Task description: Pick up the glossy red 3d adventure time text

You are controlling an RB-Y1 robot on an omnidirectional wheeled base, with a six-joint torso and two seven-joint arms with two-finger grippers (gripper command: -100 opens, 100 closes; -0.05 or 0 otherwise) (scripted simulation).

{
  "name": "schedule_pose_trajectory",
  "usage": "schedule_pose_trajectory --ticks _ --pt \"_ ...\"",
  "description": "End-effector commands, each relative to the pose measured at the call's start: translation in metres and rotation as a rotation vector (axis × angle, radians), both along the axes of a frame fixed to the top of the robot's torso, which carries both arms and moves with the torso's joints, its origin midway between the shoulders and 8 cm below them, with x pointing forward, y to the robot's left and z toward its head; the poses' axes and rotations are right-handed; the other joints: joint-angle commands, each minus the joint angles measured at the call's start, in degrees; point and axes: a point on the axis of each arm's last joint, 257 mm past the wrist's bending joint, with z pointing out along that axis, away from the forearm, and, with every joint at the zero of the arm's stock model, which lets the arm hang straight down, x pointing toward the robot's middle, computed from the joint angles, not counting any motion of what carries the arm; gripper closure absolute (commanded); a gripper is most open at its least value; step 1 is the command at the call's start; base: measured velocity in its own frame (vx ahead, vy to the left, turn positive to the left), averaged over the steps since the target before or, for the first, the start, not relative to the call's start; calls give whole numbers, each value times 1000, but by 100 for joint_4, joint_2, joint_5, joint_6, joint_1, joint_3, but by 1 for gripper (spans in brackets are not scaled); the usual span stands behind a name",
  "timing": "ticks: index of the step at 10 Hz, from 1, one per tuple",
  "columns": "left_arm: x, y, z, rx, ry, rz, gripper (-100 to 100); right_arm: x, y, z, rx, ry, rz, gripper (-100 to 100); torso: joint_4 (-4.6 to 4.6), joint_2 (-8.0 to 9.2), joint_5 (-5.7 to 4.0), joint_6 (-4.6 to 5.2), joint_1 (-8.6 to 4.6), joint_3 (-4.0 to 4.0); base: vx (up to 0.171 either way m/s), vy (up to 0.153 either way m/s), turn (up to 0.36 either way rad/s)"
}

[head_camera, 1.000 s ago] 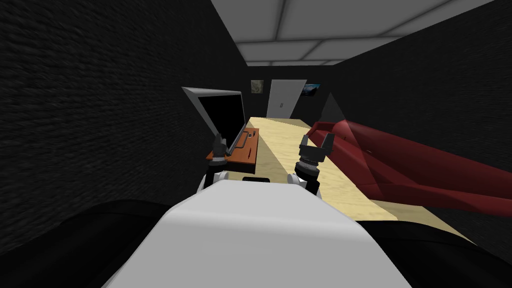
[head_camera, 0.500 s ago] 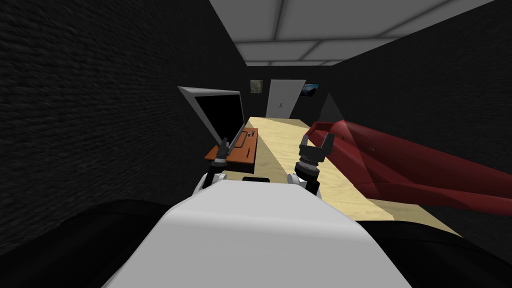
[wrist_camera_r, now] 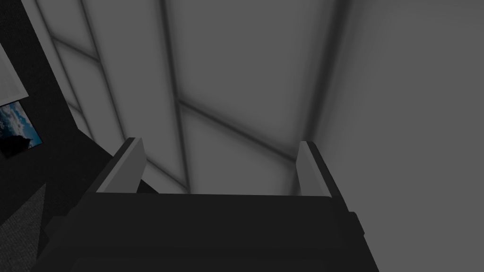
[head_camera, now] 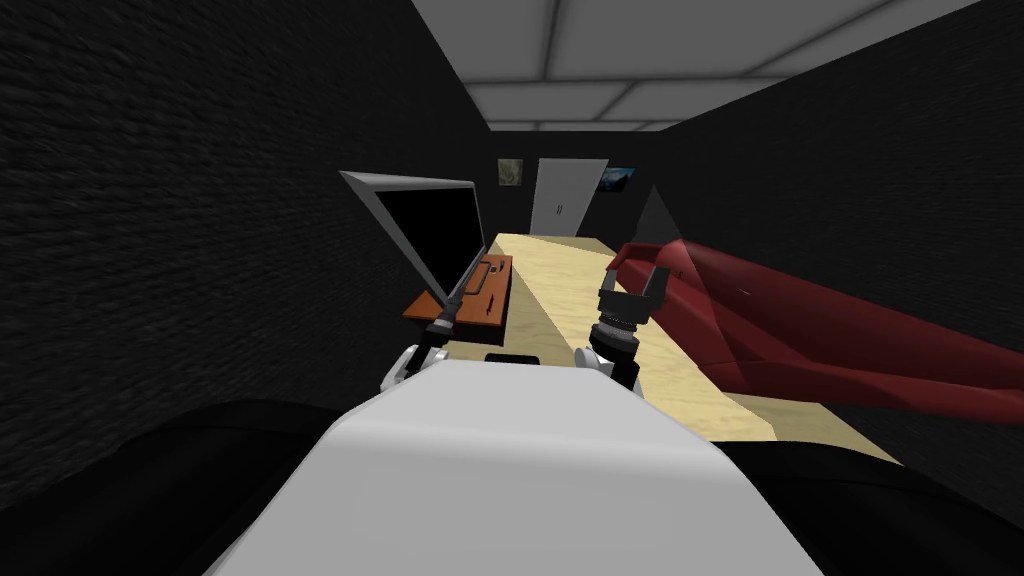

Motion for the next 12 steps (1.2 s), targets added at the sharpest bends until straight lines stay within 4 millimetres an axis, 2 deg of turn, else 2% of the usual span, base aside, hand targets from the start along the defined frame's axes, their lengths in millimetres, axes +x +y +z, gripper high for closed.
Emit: schedule_pose_trajectory --ticks 1,7,8,9,10,12 --pt "2 7 -32 79 78 4 -100 0 0 0 0 0 0 0 0 0 0 0 0 0 -4 -107 -13" --pt "-5 44 -142 353 335 -11 -100 0 0 0 0 0 0 0 -4 -19 -1 1 -2 -11 3 -124 -28" --pt "-6 48 -148 355 348 -7 -100 0 0 0 0 0 0 0 -4 -21 -1 0 -3 -12 16 -80 0" --pt "-9 54 -163 395 382 -15 -100 0 0 0 0 0 0 0 -4 -19 1 0 11 -11 22 -61 -28" --pt "-10 56 -167 396 389 -13 -100 0 0 0 0 0 0 0 -4 -20 3 0 18 -12 22 -45 -17" --pt "-14 67 -193 469 445 -35 -100 0 0 0 0 0 0 0 -5 -27 4 0 20 -15 55 -87 -43"
